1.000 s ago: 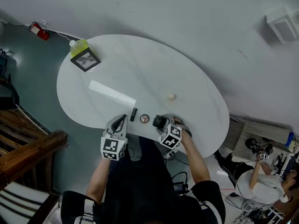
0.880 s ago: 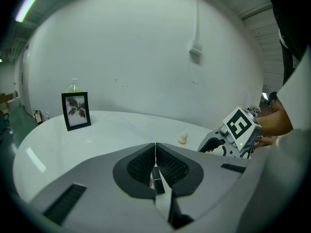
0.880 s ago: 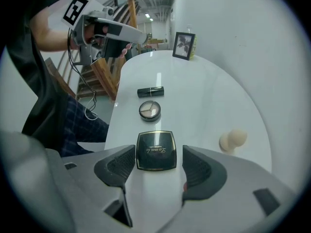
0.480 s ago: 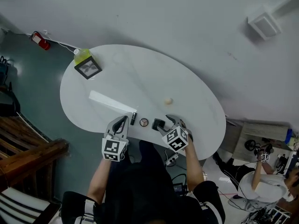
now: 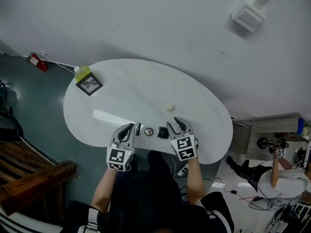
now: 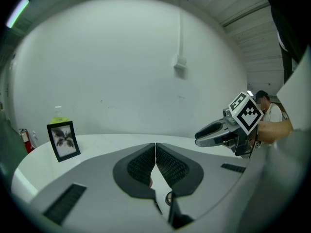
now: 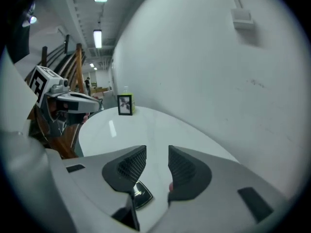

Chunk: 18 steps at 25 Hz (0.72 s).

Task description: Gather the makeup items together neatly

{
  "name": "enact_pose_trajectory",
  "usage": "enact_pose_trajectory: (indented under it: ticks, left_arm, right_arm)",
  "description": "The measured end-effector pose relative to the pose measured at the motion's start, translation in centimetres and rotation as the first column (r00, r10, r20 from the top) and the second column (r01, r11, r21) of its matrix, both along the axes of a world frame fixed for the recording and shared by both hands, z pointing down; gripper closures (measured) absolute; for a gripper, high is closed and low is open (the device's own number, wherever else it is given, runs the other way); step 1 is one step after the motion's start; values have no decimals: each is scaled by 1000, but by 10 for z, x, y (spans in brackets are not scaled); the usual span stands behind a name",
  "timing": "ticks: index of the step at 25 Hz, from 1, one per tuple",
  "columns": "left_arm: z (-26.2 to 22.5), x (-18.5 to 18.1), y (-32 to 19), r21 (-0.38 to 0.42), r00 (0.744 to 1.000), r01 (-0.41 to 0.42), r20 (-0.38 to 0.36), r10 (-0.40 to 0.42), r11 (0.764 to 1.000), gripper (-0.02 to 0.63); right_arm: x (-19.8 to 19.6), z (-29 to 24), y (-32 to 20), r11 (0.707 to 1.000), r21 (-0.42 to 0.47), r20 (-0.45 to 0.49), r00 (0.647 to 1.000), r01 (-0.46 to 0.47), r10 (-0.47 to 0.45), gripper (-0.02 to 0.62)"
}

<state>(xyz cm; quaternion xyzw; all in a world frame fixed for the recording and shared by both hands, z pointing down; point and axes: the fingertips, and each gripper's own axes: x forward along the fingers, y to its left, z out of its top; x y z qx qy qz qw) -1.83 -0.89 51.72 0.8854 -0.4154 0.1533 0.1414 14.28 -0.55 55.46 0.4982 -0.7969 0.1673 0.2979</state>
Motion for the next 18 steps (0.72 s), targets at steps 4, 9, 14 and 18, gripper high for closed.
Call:
enact_pose_trajectory:
  ticks: [4, 9, 14, 18]
  left_arm:
    - [-14, 6, 0, 22, 999, -47, -11, 47, 999, 586]
    - [-34, 12, 2, 66, 993, -116, -16, 118, 991, 586]
    - [-50, 14, 3, 102, 985, -169, -23, 172, 980, 586]
    - [-60, 13, 9, 121, 977, -206, -27, 210, 971, 586]
  right_arm:
    - [6, -21, 2, 992, 71, 30, 995, -101, 99, 458]
    - [12, -48, 15, 962, 167, 26, 976, -217, 215, 518]
    - [23, -70, 30, 899, 260, 66, 935, -352, 347, 550]
    - [19, -85, 45, 869, 296, 94, 918, -396, 386, 555]
